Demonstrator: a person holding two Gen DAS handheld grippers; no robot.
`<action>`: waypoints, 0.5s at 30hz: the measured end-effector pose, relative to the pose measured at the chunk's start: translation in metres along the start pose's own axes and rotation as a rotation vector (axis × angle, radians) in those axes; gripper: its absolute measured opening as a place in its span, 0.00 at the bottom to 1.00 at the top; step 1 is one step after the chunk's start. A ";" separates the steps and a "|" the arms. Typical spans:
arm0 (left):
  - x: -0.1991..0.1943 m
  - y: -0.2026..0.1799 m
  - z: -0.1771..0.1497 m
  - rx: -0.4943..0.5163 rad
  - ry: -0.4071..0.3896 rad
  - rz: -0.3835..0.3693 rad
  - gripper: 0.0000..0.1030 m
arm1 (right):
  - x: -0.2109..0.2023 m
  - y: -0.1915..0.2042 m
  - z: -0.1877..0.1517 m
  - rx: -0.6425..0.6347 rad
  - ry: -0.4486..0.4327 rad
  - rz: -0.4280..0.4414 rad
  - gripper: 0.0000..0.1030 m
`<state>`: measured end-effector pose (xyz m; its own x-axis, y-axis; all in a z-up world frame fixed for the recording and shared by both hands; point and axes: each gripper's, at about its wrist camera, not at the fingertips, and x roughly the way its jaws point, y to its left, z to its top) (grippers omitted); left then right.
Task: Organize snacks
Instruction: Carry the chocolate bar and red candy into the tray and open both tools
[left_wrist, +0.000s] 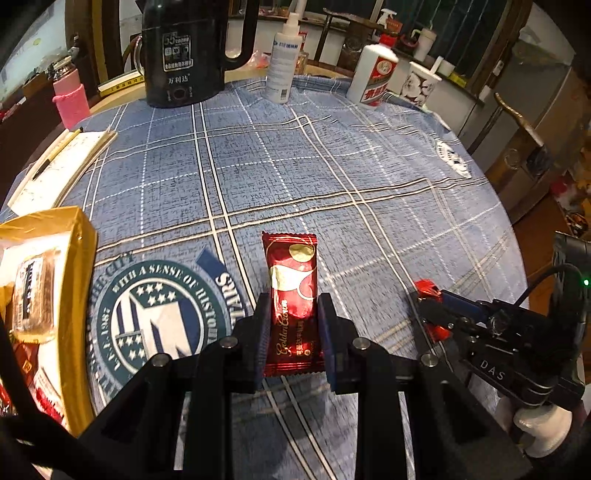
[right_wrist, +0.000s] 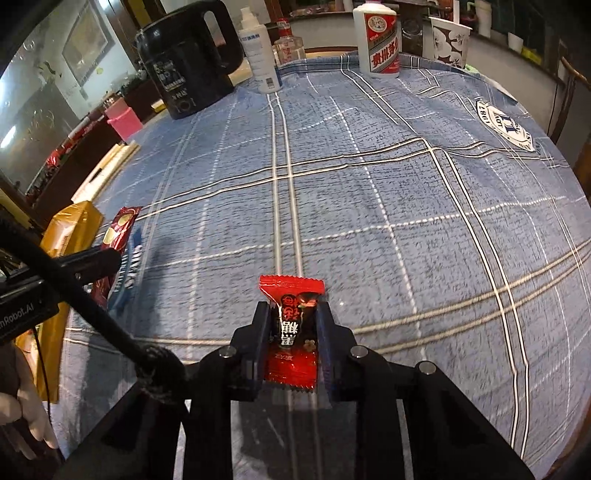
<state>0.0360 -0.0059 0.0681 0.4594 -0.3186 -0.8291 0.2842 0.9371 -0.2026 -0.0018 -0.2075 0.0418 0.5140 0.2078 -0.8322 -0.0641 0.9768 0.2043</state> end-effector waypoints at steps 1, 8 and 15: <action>-0.007 0.001 -0.004 0.003 -0.009 -0.007 0.26 | -0.005 0.004 -0.002 0.001 -0.006 0.003 0.23; -0.051 0.023 -0.025 -0.032 -0.057 -0.048 0.26 | -0.026 0.046 -0.012 -0.021 -0.028 0.030 0.23; -0.089 0.062 -0.050 -0.097 -0.089 -0.045 0.26 | -0.034 0.103 -0.019 -0.081 -0.029 0.069 0.23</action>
<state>-0.0291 0.0872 0.1033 0.5223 -0.3683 -0.7691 0.2258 0.9295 -0.2917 -0.0427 -0.1133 0.0815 0.5306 0.2744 -0.8020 -0.1687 0.9614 0.2174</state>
